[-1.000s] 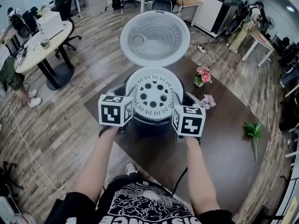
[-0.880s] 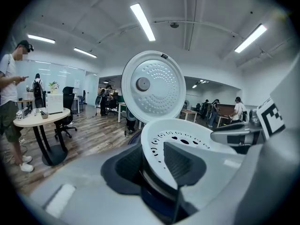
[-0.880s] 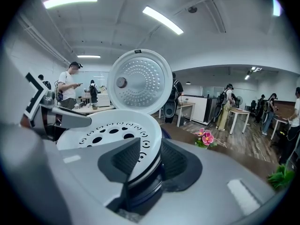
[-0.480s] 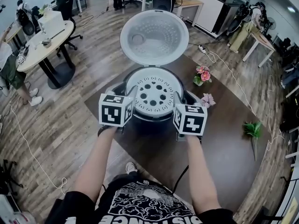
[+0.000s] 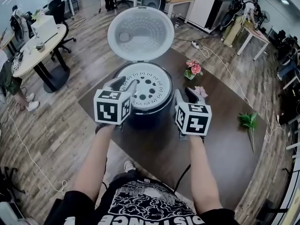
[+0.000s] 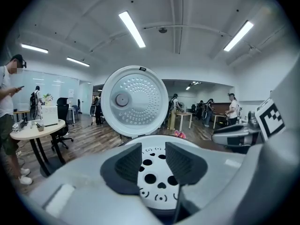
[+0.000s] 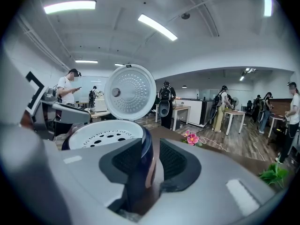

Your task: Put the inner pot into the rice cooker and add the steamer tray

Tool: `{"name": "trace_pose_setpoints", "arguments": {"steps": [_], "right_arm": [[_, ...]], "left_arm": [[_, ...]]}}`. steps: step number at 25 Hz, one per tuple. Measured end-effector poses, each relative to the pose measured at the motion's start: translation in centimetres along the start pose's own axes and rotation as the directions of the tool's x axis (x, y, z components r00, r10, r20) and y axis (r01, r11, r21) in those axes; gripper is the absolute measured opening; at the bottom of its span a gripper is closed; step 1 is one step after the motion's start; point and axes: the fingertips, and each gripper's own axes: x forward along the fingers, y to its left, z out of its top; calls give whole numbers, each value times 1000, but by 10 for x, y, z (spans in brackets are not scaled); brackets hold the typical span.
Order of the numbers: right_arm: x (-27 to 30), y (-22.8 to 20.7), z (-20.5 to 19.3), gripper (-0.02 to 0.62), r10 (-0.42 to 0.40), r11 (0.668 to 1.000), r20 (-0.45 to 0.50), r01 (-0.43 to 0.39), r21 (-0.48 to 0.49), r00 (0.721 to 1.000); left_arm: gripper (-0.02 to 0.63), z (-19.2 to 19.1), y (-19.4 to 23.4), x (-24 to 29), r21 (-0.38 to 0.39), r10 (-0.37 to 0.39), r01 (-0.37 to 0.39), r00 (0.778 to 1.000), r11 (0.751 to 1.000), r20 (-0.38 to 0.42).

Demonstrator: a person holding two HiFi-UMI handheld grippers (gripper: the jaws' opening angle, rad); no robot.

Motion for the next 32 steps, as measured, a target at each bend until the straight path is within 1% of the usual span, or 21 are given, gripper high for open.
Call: {"name": "trace_pose_setpoints", "arguments": {"steps": [4, 6, 8, 15, 25, 32], "right_arm": [[-17, -22, -4, 114, -22, 1000, 9, 22, 14, 1000], [-27, -35, -7, 109, -41, 999, 15, 40, 24, 999], [-40, -48, -12, 102, -64, 997, 21, 63, 33, 998], [-81, -87, -19, 79, -159, 986, 28, 157, 61, 987], [-147, -153, -41, 38, -303, 949, 22, 299, 102, 953], [-183, -181, -56, 2, -379, 918, 18, 373, 136, 925]], "left_arm": [[161, 10, -31, 3, 16, -52, 52, 998, 999, 20], [145, 13, -49, 6, 29, -79, 79, 997, 997, 25], [144, 14, -68, 8, 45, -109, 107, 994, 993, 27], [114, 21, -129, 18, 86, -227, 225, 974, 971, 21], [85, 13, -226, 40, 132, -391, 390, 920, 911, -22], [50, -1, -274, 50, 158, -480, 482, 876, 862, -54]]}}
